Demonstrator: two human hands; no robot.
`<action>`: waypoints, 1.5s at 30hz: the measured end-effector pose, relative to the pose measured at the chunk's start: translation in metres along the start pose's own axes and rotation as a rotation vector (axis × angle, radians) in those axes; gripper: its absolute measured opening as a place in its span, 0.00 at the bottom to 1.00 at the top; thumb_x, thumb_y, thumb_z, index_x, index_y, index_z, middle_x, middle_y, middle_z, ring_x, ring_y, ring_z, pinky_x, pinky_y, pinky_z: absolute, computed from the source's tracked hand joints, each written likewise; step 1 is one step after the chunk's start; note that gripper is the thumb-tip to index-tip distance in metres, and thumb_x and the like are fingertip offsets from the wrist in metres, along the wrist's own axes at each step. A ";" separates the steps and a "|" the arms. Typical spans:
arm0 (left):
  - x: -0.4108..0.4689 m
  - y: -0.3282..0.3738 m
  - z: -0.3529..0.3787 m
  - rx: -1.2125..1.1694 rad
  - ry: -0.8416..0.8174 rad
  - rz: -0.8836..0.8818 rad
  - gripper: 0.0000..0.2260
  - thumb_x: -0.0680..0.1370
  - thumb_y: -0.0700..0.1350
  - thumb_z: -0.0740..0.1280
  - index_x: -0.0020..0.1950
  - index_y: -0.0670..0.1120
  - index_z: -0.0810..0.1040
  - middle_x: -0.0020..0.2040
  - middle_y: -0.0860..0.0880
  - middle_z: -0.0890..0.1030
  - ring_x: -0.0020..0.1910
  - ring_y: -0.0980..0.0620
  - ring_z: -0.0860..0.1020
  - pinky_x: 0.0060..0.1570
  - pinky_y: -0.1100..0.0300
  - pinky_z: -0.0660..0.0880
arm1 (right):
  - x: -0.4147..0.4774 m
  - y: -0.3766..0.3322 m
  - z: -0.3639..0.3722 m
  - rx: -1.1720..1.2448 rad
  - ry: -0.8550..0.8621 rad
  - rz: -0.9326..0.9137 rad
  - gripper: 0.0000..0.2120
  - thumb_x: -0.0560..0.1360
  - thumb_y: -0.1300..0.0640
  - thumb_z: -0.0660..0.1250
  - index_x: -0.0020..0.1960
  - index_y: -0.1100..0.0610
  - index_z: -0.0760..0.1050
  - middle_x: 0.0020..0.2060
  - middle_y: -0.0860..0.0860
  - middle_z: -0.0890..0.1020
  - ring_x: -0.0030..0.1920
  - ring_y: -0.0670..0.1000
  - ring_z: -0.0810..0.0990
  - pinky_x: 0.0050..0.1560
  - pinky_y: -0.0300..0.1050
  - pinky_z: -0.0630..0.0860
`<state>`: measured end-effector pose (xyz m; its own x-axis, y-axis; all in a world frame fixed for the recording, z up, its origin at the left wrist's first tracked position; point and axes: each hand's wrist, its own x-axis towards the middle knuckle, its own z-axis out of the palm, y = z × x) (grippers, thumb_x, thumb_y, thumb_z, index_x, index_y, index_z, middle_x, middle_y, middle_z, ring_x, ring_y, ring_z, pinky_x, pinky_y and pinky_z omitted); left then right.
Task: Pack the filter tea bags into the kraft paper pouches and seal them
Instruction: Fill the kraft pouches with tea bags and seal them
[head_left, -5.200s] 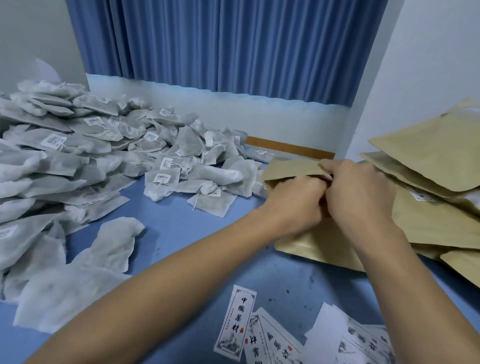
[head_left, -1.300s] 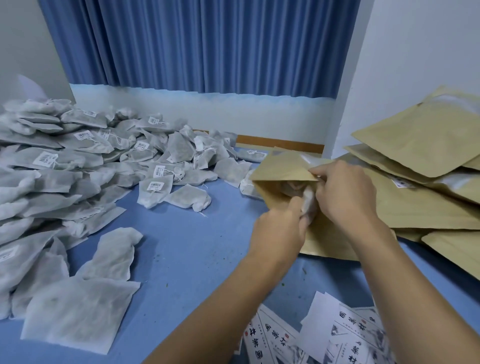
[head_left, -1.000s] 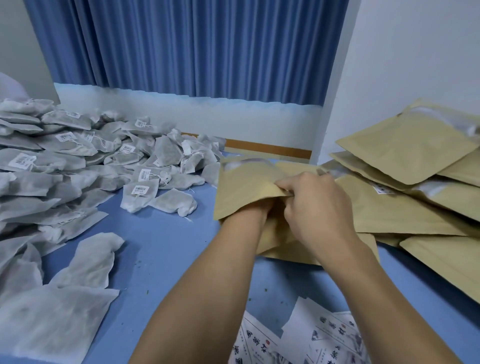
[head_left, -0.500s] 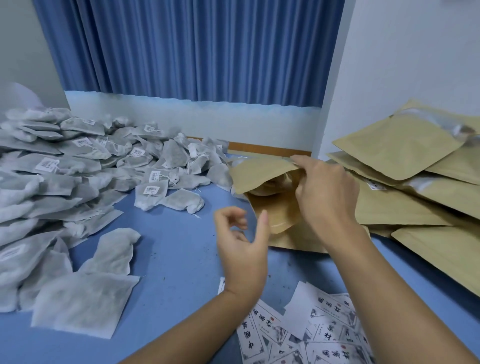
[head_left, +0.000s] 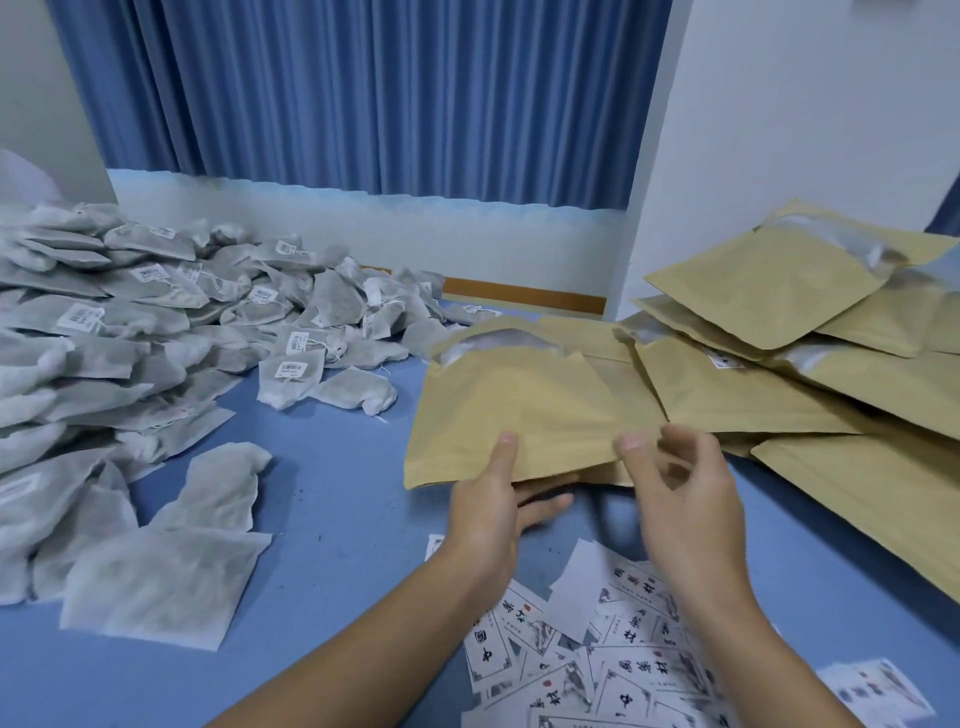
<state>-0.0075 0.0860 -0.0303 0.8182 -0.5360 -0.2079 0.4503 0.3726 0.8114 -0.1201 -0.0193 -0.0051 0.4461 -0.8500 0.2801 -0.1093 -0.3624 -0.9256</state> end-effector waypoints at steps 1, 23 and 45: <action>-0.003 -0.002 0.001 0.057 -0.034 -0.009 0.12 0.81 0.55 0.67 0.55 0.47 0.81 0.45 0.44 0.87 0.41 0.43 0.86 0.57 0.45 0.78 | 0.001 0.003 -0.002 0.109 -0.058 0.150 0.17 0.75 0.37 0.69 0.56 0.49 0.78 0.48 0.44 0.84 0.45 0.41 0.82 0.43 0.41 0.75; -0.016 -0.013 0.002 0.146 -0.282 -0.121 0.16 0.65 0.52 0.82 0.44 0.43 0.87 0.41 0.44 0.82 0.38 0.49 0.77 0.34 0.59 0.72 | -0.024 0.006 0.006 0.581 -0.135 0.163 0.08 0.77 0.56 0.72 0.42 0.60 0.81 0.30 0.57 0.79 0.29 0.52 0.75 0.33 0.46 0.75; -0.012 -0.005 0.001 0.066 -0.033 0.136 0.10 0.80 0.51 0.69 0.43 0.46 0.82 0.31 0.42 0.77 0.25 0.52 0.69 0.21 0.63 0.62 | -0.013 0.007 0.002 0.692 -0.055 0.373 0.03 0.74 0.62 0.74 0.46 0.60 0.81 0.33 0.51 0.81 0.29 0.48 0.74 0.33 0.42 0.74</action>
<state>-0.0199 0.0900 -0.0315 0.8573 -0.5091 -0.0769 0.3110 0.3930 0.8654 -0.1248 -0.0104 -0.0160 0.5341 -0.8420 -0.0760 0.3098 0.2785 -0.9091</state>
